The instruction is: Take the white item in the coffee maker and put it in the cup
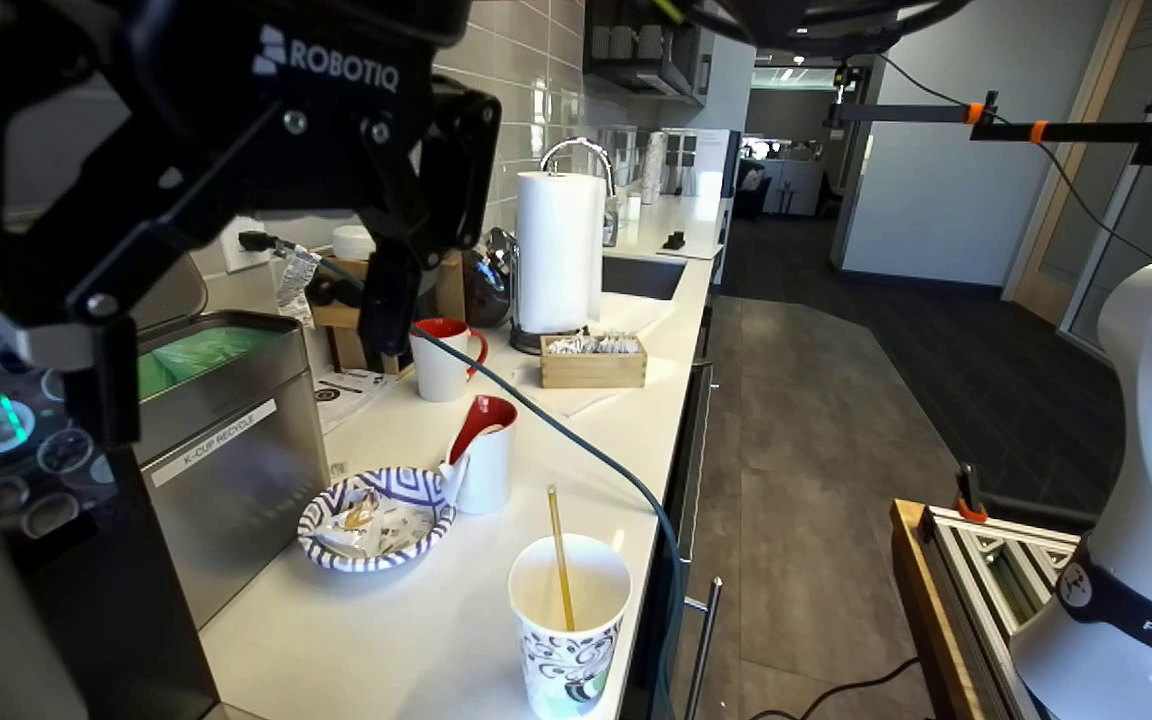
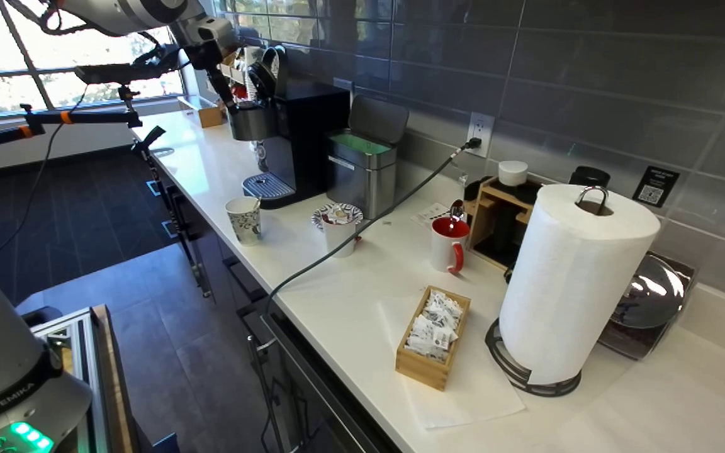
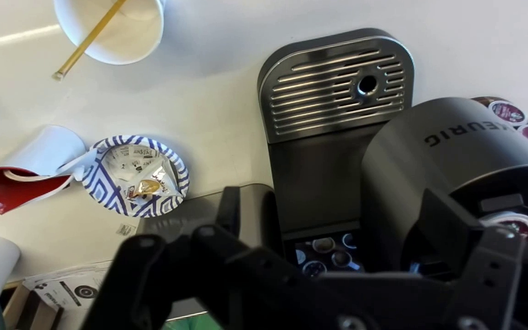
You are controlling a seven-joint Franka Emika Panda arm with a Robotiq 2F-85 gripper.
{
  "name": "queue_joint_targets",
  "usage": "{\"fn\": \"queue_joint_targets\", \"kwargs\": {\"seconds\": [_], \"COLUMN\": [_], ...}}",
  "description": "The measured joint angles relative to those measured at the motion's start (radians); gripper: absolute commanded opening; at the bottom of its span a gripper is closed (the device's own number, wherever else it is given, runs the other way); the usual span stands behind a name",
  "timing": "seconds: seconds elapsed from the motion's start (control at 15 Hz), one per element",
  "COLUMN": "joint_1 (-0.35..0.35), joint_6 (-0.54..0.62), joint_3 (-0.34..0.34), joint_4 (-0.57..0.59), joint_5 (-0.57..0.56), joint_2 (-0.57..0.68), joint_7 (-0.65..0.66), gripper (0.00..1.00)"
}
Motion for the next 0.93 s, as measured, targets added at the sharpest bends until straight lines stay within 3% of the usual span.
{"fn": "queue_joint_targets", "kwargs": {"seconds": [0.47, 0.73, 0.93], "joint_1": [0.016, 0.061, 0.097], "joint_6": [-0.056, -0.003, 0.063], "joint_3": [0.015, 0.039, 0.045], "joint_4": [0.141, 0.173, 0.173], "joint_5": [-0.006, -0.024, -0.1], "joint_2": [0.059, 0.099, 0.12], "joint_7": [0.001, -0.001, 0.0], "gripper": [1.0, 1.0, 1.0]}}
